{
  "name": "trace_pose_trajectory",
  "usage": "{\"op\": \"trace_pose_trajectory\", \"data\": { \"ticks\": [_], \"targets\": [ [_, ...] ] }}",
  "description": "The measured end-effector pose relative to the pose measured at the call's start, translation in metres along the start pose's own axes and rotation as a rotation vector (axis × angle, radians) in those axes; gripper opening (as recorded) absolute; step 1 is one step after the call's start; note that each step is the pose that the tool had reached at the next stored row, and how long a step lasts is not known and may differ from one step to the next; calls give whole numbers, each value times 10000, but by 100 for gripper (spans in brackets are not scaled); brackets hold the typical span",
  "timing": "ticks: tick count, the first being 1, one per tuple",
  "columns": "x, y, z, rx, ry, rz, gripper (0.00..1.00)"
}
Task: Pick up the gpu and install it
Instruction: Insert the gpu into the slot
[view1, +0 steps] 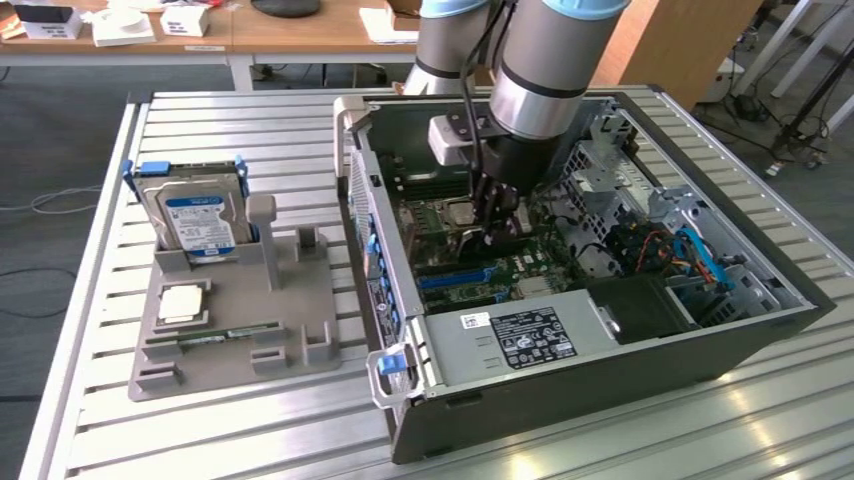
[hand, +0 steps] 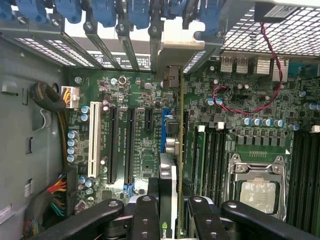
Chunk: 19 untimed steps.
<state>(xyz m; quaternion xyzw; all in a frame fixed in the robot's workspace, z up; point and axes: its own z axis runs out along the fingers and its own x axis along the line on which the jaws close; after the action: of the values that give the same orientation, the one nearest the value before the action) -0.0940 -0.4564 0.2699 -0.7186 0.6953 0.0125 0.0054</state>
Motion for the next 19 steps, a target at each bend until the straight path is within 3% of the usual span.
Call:
{"op": "trace_pose_trajectory", "data": {
  "ticks": [19],
  "targets": [
    [16, 4, 77, 6, -2, 7, 27]
  ]
}}
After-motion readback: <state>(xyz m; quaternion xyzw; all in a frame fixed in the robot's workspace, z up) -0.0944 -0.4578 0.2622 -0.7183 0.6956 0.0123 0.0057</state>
